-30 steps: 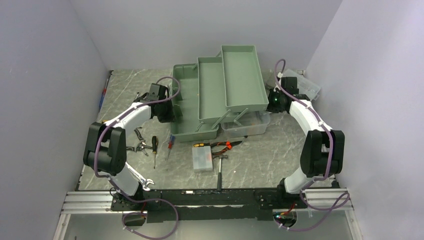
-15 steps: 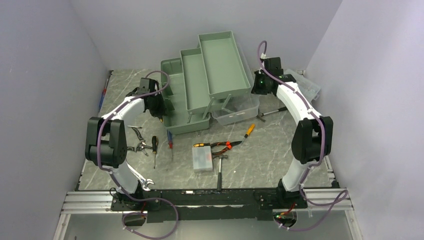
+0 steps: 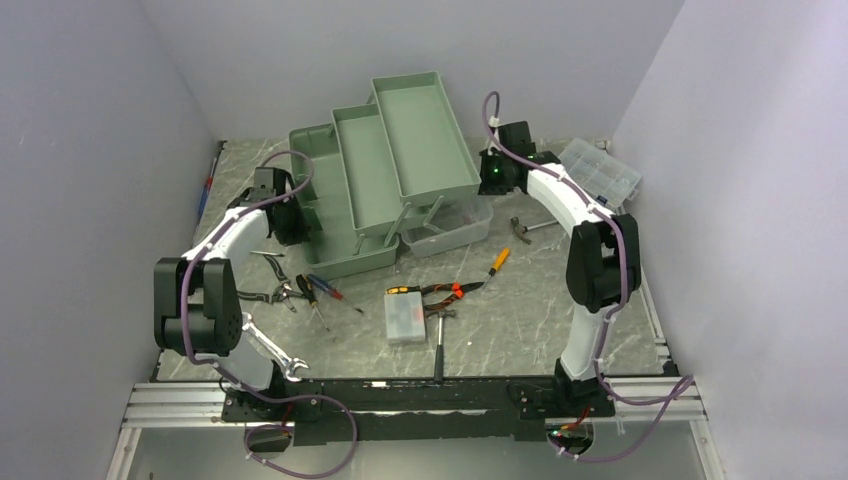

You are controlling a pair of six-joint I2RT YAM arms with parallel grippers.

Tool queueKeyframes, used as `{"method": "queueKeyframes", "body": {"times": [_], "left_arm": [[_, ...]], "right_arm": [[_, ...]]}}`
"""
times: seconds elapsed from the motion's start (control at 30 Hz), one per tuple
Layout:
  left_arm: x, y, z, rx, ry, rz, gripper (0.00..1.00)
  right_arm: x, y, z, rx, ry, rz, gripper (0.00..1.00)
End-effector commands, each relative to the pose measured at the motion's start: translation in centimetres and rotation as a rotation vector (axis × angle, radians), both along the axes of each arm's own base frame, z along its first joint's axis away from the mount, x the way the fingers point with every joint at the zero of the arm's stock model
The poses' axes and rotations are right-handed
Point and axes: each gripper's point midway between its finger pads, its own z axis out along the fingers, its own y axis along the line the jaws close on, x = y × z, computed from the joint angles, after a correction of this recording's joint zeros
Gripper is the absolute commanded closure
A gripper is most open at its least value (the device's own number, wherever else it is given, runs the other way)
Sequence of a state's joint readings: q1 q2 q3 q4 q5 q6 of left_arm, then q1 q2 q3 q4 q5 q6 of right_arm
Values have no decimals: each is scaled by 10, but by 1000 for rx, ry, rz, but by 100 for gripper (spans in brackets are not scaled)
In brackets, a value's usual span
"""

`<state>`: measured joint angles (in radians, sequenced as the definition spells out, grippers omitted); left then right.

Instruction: Pack the tool kit

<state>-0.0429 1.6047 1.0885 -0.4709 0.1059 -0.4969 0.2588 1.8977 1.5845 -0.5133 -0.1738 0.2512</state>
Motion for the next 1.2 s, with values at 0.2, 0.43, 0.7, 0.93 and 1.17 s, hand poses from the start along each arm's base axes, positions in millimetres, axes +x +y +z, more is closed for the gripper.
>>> {"method": "queueKeyframes", "body": {"times": [0.2,0.43,0.7,0.93,1.17], "left_arm": [[17,-4,76,-88,-250,79,100],[17,-1,105,-70,-305,73,100],[19,4,121,-35,-319,71,100],[27,-16,79,-102,-232,6,100],[42,-40,68,-107,-204,-77,100]], "right_arm": [[-14,148,71,382,-142,360,100],[-19,180,73,391,-140,442,100],[-26,179,34,407,-63,370,100],[-39,144,2,335,-31,278,100],[-49,91,-3,309,-27,196,100]]}}
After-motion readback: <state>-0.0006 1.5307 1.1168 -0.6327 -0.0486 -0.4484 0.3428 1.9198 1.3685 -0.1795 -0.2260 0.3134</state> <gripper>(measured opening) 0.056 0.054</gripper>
